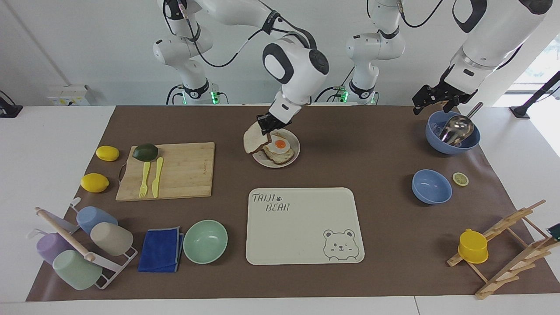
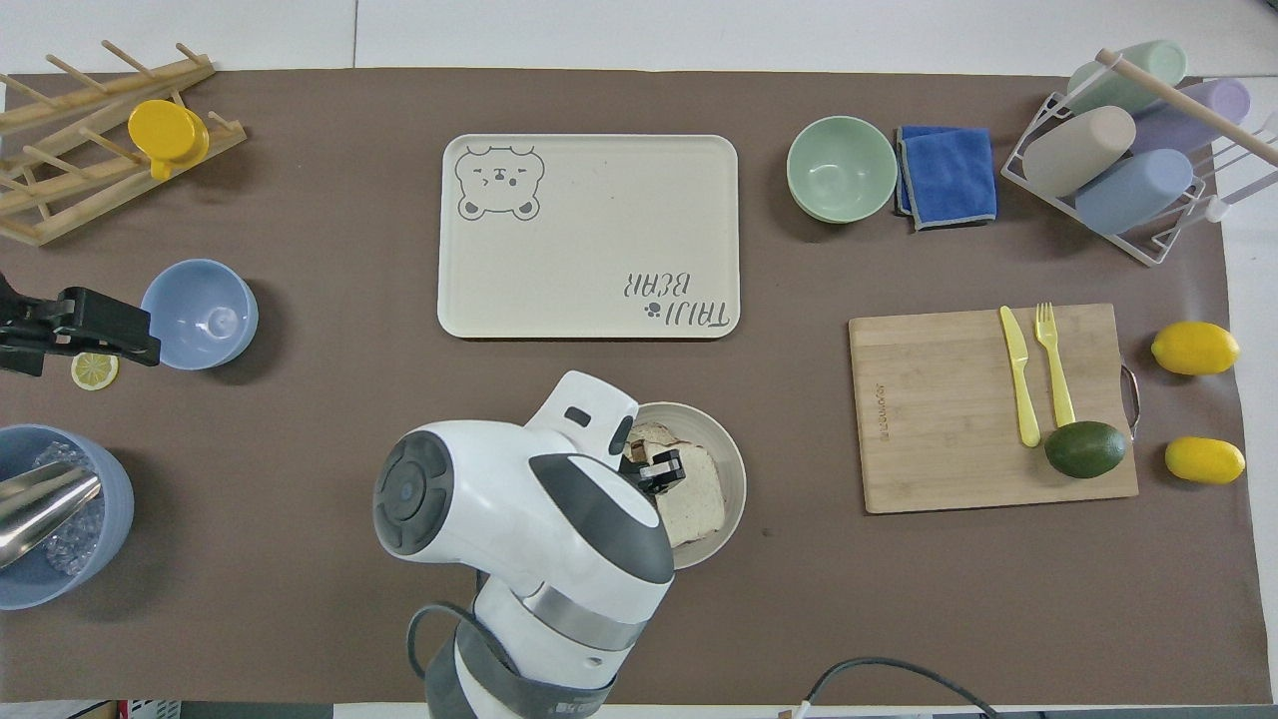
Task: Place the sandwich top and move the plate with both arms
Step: 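Lower the bread slice onto the egg toast with the right gripper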
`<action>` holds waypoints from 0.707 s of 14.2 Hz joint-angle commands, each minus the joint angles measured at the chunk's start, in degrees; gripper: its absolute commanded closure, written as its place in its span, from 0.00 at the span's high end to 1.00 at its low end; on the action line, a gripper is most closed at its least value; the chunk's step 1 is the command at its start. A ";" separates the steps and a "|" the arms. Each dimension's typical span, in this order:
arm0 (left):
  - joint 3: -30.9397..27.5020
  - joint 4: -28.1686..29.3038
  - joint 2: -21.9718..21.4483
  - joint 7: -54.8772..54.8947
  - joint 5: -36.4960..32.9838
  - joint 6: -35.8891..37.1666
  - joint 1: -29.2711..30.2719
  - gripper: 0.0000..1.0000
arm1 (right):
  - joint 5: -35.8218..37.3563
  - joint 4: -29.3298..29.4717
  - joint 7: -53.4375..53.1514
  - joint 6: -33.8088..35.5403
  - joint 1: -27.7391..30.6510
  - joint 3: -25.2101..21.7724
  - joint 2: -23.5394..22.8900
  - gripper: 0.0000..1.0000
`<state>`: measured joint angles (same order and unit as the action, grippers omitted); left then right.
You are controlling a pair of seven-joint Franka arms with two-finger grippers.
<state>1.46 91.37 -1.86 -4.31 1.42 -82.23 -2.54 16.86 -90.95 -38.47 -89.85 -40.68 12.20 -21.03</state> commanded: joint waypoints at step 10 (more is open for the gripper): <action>0.38 1.88 -1.57 -0.08 -0.72 -0.74 0.17 1.00 | 3.72 -7.93 -4.58 -15.15 0.77 0.11 -0.68 0.27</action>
<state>1.48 91.37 -1.86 -4.32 1.42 -82.23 -2.54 20.13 -96.52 -40.91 -100.70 -41.44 11.70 -23.11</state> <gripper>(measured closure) 0.000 0.899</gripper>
